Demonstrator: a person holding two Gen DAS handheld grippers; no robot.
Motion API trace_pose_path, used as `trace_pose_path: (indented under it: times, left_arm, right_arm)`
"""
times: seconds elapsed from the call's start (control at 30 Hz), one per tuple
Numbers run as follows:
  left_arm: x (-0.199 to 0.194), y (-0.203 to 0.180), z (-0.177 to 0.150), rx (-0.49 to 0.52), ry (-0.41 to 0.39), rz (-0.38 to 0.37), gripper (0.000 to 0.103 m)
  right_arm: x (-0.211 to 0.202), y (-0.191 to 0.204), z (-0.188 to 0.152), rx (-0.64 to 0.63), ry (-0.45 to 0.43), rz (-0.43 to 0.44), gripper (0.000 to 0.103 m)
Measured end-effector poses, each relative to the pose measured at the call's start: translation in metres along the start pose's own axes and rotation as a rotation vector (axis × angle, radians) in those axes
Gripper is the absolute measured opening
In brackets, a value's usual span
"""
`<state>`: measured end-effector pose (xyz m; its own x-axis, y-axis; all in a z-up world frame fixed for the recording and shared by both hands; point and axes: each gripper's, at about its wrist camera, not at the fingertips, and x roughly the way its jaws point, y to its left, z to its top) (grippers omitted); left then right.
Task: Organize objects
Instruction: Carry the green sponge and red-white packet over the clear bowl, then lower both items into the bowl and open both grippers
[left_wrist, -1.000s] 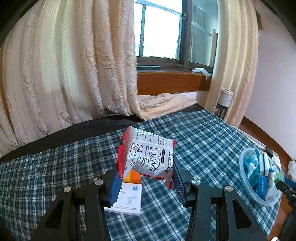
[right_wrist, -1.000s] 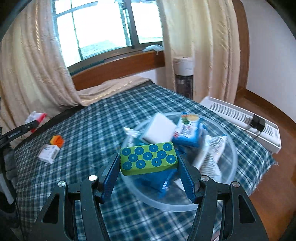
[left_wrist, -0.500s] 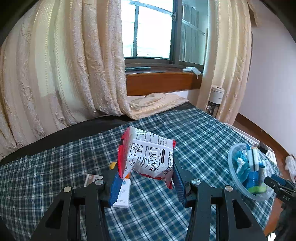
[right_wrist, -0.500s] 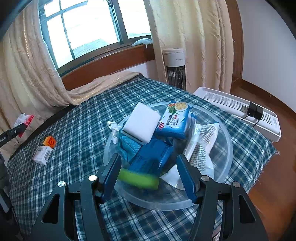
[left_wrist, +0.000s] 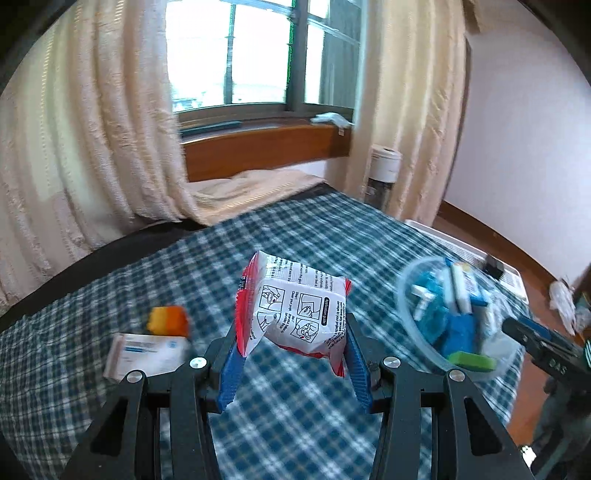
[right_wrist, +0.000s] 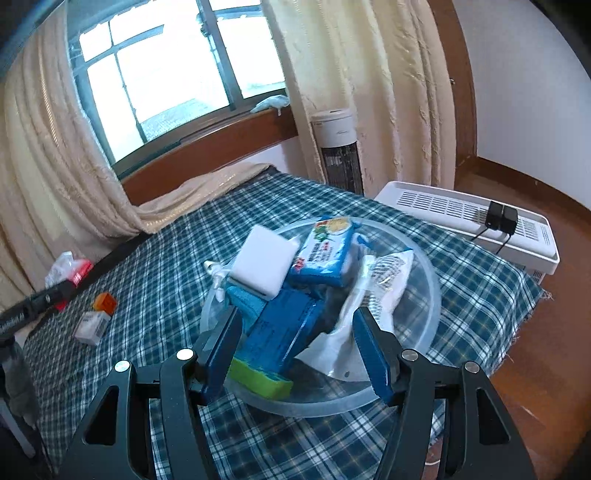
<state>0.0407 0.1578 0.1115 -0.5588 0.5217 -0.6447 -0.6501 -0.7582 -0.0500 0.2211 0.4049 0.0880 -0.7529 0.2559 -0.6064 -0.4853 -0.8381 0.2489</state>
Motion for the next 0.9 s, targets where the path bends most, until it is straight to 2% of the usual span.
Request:
trace_pose_path:
  times: [0.43, 0.9]
  left_arm:
    - [0.011, -0.089, -0.002, 0.117, 0.04, -0.136, 0.052]
    - [0.034, -0.153, -0.005, 0.206, 0.105, -0.234, 0.052]
  right_arm:
    - [-0.007, -0.047, 0.004, 0.084, -0.038, -0.027, 0.064]
    - [-0.007, -0.083, 0.004, 0.142, -0.044, -0.049, 0.064]
